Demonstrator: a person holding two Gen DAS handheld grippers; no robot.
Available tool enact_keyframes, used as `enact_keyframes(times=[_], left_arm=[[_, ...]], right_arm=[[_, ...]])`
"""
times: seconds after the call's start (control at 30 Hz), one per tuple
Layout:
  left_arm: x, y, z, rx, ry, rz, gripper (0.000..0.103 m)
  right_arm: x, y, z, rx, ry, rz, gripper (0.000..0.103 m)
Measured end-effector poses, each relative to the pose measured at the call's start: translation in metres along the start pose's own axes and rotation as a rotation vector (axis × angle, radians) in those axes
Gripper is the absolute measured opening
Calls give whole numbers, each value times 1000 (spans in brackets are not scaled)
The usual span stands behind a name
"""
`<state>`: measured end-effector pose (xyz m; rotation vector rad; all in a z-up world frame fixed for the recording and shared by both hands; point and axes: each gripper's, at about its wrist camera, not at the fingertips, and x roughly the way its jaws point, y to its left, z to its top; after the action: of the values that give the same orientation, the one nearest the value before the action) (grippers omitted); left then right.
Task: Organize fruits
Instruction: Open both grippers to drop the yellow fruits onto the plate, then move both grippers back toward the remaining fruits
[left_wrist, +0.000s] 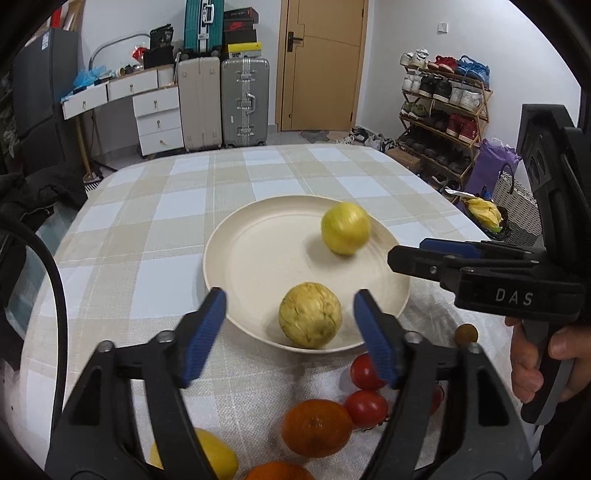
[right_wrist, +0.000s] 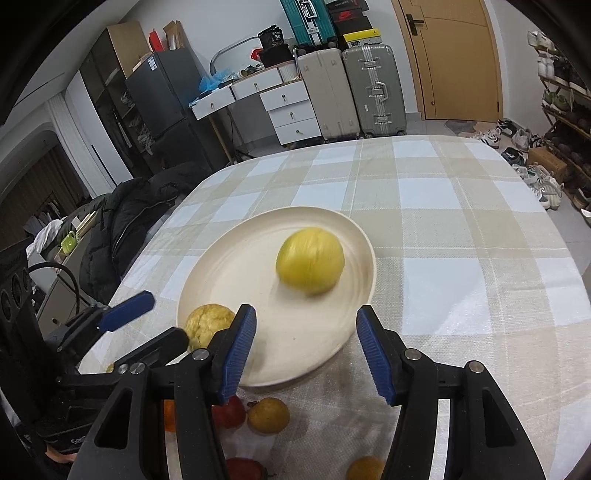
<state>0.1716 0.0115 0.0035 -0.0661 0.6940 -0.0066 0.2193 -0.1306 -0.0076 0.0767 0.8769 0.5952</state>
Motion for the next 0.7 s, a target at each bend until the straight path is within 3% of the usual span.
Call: enact_keyframes(times=[0.03, 0.1, 0.2, 0.27, 0.33, 0.7], left_arm=[[-5, 0, -1, 4, -9, 2, 82], [-16, 0, -4, 10, -27, 0, 84], [-32, 1, -9, 11, -38, 8, 86], [-44, 2, -13, 5, -54, 14, 92], [-57, 2, -18, -2, -74, 17, 103], [-99, -3, -39, 16, -88, 15, 102]], right_arm=[[-3, 0, -1, -4, -5, -7, 68], [-12, 2, -3, -21, -24, -16, 74], [-23, 5, -7, -40, -39, -23, 91], [-31, 7, -12, -46, -52, -20, 101], [-37, 9, -16, -58, -62, -16, 103], [-58, 7, -39, -62, -56, -13, 103]])
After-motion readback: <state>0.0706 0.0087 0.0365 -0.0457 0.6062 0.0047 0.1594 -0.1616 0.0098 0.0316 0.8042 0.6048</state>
